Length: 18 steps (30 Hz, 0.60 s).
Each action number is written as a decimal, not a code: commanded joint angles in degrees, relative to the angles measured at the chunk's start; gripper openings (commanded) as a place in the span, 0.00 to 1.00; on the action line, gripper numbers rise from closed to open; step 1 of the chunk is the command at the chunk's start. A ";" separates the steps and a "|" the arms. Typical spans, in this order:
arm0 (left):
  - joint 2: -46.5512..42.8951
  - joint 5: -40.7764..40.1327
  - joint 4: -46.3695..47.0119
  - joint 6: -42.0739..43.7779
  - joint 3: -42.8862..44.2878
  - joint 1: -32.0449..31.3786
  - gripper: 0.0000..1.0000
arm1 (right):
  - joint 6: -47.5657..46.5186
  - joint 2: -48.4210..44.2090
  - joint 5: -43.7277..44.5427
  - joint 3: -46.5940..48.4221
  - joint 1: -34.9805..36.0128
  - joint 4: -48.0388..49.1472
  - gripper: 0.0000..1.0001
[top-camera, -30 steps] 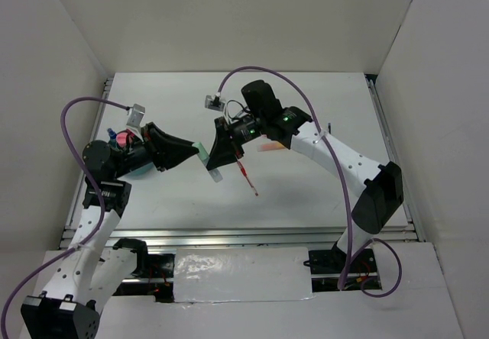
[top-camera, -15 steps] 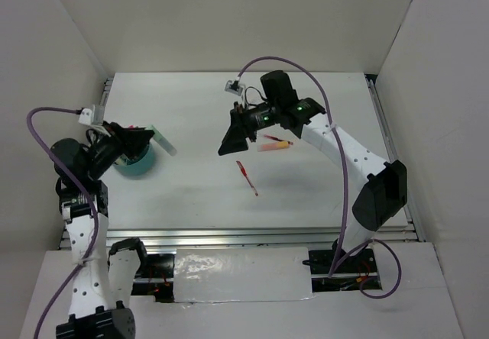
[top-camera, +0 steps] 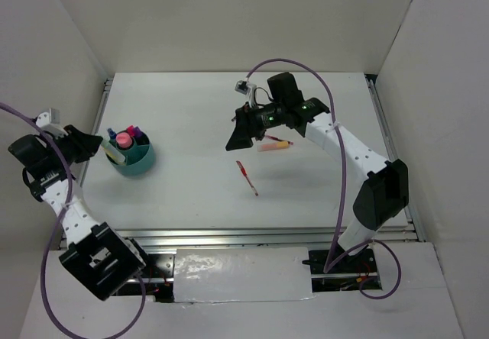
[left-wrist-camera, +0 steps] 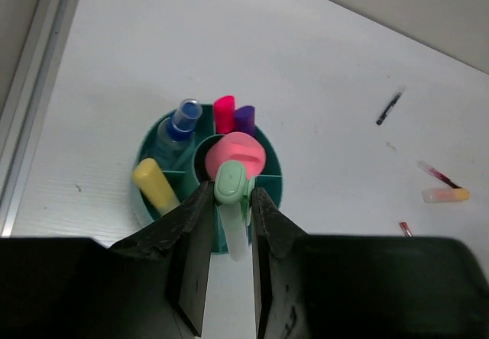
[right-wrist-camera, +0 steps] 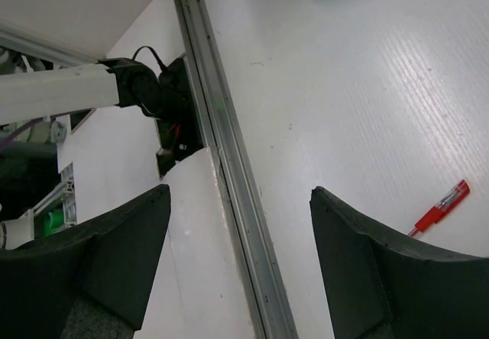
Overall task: Sort the stationery into containers
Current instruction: Place the pen in the storage box.
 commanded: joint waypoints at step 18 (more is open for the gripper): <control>13.80 2.85 10.46 4.98 5.39 3.26 0.02 | -4.59 -0.88 4.08 -2.27 -2.62 -3.31 0.79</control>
